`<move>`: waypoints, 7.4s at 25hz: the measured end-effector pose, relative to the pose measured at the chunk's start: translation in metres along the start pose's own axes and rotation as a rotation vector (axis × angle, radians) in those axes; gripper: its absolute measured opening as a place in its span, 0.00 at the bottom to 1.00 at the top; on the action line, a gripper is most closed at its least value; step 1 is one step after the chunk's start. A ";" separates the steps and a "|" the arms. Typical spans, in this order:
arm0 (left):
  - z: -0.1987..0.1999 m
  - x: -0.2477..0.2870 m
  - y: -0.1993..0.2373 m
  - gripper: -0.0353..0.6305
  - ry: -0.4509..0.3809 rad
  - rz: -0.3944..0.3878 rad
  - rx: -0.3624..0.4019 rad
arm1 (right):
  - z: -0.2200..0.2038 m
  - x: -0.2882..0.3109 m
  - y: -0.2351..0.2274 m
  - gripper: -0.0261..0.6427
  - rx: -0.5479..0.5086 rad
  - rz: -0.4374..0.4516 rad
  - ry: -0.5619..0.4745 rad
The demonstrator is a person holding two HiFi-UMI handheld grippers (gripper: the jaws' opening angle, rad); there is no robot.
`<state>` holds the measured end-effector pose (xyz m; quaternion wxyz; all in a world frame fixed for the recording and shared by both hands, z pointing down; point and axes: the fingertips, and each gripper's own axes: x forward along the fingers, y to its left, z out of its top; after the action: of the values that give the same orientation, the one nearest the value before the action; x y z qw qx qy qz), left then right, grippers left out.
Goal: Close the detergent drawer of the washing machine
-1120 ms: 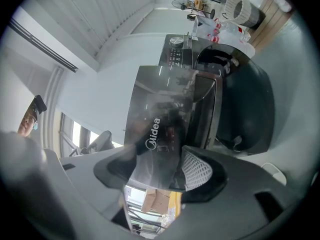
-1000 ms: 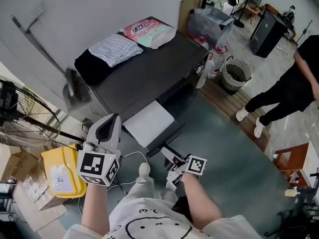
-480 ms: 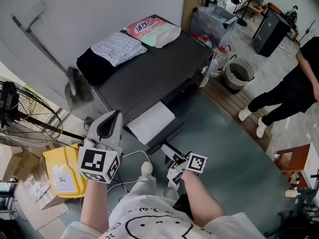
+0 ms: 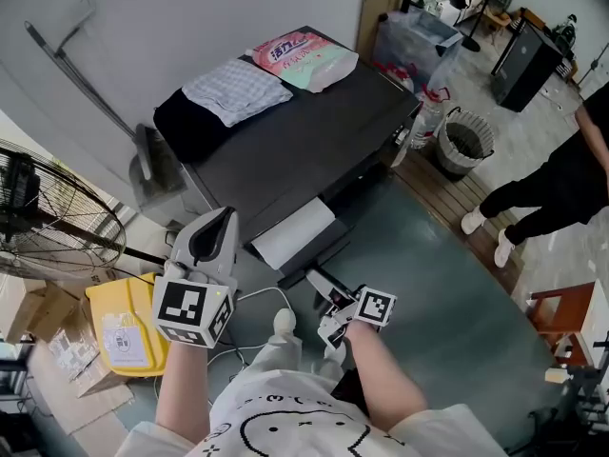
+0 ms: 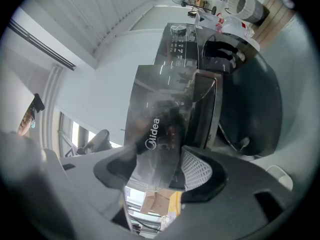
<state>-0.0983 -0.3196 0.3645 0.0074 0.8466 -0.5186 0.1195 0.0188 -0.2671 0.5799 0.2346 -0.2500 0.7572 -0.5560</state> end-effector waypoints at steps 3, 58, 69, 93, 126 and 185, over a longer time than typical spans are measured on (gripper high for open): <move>-0.001 0.002 0.006 0.08 0.004 0.004 0.001 | 0.001 0.009 0.000 0.44 0.004 -0.001 0.006; -0.012 0.036 0.053 0.08 0.007 -0.045 -0.016 | 0.013 0.088 -0.005 0.44 0.000 -0.037 -0.006; -0.017 0.047 0.057 0.08 0.014 -0.063 -0.025 | 0.012 0.100 -0.018 0.45 0.043 -0.121 -0.005; -0.006 -0.005 0.025 0.08 -0.016 0.032 -0.054 | 0.008 0.075 0.008 0.44 -0.111 -0.260 0.077; 0.036 -0.121 -0.083 0.08 -0.167 0.202 -0.051 | 0.034 -0.047 0.155 0.24 -0.830 -0.198 0.120; 0.100 -0.132 -0.022 0.08 -0.323 0.125 0.016 | 0.078 -0.060 0.339 0.04 -1.533 -0.354 -0.242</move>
<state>-0.1166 -0.2075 0.2424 -0.0901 0.8209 -0.5637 -0.0137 0.0740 -0.1980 0.2384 -0.0139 -0.5169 0.8471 0.1221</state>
